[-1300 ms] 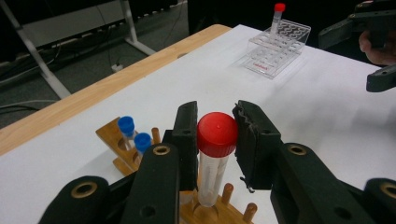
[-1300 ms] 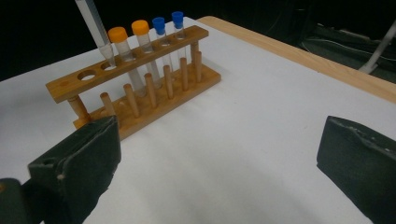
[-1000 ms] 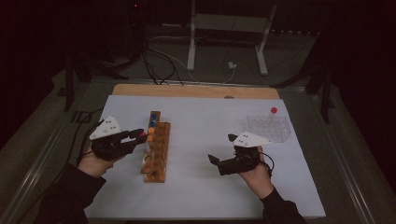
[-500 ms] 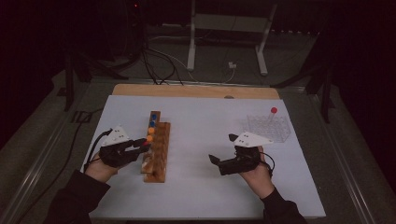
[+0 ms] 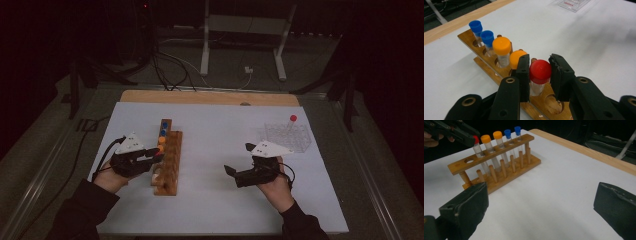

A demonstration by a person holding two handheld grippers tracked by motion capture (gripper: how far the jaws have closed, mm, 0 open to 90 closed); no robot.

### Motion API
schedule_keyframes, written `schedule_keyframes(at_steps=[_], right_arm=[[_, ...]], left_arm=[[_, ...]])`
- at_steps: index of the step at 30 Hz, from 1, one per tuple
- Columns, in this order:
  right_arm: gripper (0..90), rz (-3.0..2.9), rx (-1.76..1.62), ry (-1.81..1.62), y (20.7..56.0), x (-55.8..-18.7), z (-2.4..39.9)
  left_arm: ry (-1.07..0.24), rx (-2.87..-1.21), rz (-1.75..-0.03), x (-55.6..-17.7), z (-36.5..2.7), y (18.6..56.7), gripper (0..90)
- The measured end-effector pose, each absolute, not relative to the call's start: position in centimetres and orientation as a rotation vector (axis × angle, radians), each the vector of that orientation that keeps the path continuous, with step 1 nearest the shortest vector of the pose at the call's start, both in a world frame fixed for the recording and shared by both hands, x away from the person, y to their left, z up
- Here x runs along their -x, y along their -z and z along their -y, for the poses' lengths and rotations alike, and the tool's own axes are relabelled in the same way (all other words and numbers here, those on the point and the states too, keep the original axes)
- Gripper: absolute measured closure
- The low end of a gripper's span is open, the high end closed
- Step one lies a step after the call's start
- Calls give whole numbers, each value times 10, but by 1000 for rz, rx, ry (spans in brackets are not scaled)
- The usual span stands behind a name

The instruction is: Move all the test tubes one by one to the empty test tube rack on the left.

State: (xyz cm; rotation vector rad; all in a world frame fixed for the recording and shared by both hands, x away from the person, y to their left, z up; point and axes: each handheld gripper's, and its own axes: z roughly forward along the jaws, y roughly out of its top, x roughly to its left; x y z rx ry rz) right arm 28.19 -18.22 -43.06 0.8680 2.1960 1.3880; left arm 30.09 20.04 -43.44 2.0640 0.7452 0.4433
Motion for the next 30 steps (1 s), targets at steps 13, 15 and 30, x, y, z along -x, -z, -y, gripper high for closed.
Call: schedule_keyframes(at_steps=[13,15,30], right_arm=[[0,-2096,-868,-1419,417,-284,202],[0,-2071,-877,-1420,414,-286,210],[0,-1843,-1132,-1286,421,-334,301]], left_arm=[[-430,-1958,-701,-282,-209,434,291],[-415,-1952,-706,-279,-210,435,189],[-386,-1883,-667,-274,-227,439,20]])
